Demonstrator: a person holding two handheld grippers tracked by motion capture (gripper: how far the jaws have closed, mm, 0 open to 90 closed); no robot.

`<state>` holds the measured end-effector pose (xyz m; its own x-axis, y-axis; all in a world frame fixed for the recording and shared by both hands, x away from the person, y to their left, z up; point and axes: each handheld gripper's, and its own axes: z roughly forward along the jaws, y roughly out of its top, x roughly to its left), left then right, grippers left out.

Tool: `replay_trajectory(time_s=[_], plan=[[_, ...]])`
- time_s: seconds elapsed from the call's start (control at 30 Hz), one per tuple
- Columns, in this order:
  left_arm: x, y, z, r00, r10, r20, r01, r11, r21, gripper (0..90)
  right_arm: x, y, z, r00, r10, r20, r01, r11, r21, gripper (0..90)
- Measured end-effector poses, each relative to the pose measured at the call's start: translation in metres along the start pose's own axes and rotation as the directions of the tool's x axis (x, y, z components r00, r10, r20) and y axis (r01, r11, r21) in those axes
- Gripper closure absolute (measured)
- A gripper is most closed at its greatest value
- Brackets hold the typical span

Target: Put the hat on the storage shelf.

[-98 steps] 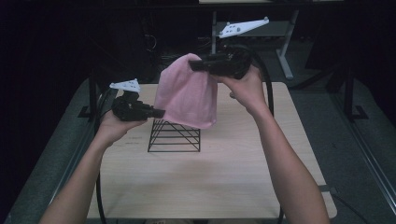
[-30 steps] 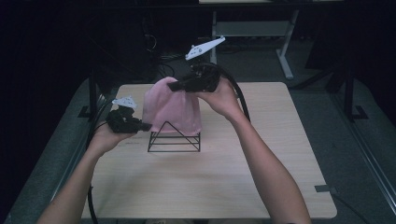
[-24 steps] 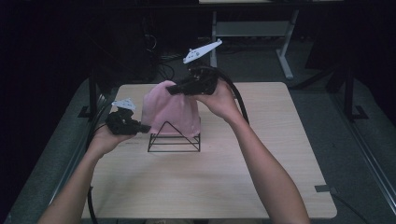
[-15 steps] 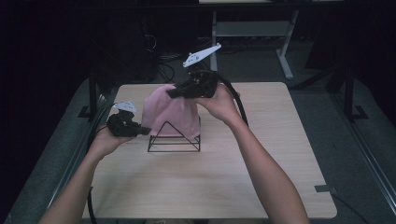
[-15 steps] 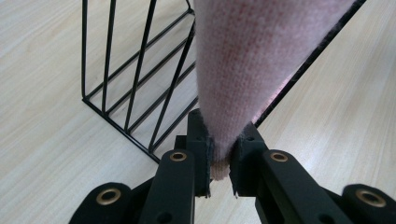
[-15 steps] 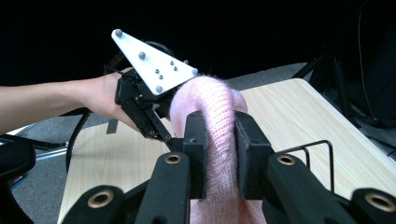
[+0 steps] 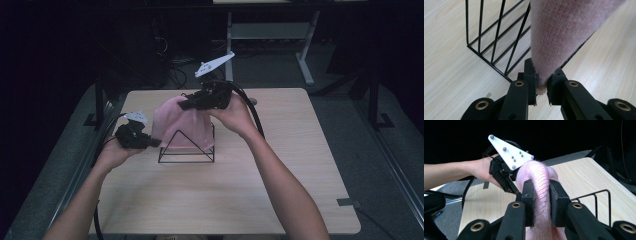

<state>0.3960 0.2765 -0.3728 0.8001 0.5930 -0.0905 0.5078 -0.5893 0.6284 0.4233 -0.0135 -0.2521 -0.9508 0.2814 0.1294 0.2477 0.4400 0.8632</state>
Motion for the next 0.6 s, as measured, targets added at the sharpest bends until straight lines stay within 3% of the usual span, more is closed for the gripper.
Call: replay_trajectory(time_s=[0.17, 0.33, 0.5, 0.6], plan=[[0.000, -0.001, 0.003, 0.9998, 0.018, -0.013, -0.018, 0.9995, 0.025, 79.4, -0.001, -0.004, 0.002, 1.0000, -0.001, 0.001, 0.001, 1.000, 0.006, 75.9], [0.001, -0.007, 0.006, 0.9999, -0.011, -0.001, 0.011, 0.9999, 0.009, 79.3, -0.001, -0.007, 0.005, 0.9999, 0.012, -0.012, -0.012, 1.000, 0.024, 75.5], [0.002, -0.012, 0.009, 0.9999, -0.017, 0.000, 0.017, 0.9997, 0.018, 79.2, -0.001, -0.012, 0.008, 0.9997, 0.017, -0.018, -0.016, 0.999, 0.029, 75.5], [0.003, -0.012, 0.012, 1.0000, 0.000, -0.006, 0.001, 0.9992, 0.040, 79.0, -0.001, -0.015, 0.011, 0.9995, 0.022, -0.022, -0.021, 0.999, 0.032, 75.5]])
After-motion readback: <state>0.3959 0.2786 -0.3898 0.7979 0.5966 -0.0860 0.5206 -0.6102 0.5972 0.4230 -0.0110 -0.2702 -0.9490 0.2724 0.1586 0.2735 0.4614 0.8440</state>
